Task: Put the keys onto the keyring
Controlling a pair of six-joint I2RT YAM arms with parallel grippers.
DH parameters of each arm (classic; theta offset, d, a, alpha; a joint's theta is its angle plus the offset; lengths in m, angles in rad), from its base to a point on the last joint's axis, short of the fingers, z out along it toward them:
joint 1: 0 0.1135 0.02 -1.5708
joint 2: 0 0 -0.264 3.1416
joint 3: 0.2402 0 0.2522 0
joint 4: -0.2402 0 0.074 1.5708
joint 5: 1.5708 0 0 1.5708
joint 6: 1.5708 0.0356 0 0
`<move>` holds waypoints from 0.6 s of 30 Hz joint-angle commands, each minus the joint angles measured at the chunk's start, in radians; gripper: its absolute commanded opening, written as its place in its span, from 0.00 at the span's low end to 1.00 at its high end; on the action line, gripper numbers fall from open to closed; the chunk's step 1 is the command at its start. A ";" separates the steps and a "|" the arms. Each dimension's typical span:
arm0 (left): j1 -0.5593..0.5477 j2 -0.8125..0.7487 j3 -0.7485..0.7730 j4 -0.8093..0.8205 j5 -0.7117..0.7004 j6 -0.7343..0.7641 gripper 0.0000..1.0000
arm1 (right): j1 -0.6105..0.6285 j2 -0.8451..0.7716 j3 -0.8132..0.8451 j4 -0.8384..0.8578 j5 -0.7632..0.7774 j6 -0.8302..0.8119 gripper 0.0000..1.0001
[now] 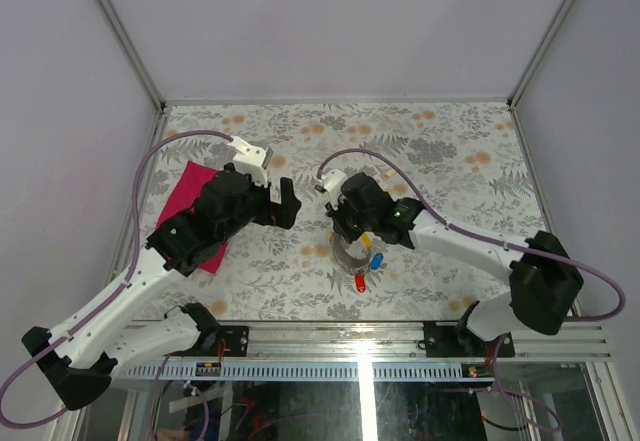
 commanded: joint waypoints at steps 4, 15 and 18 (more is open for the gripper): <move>0.030 -0.027 -0.044 -0.019 -0.049 -0.023 1.00 | -0.014 0.180 0.109 0.134 0.030 -0.051 0.01; 0.237 0.005 -0.114 -0.001 0.060 -0.076 1.00 | -0.129 0.153 0.053 0.328 -0.213 0.106 0.44; 0.263 0.028 -0.108 -0.023 0.052 -0.108 1.00 | -0.157 0.070 0.011 0.323 -0.209 0.184 0.61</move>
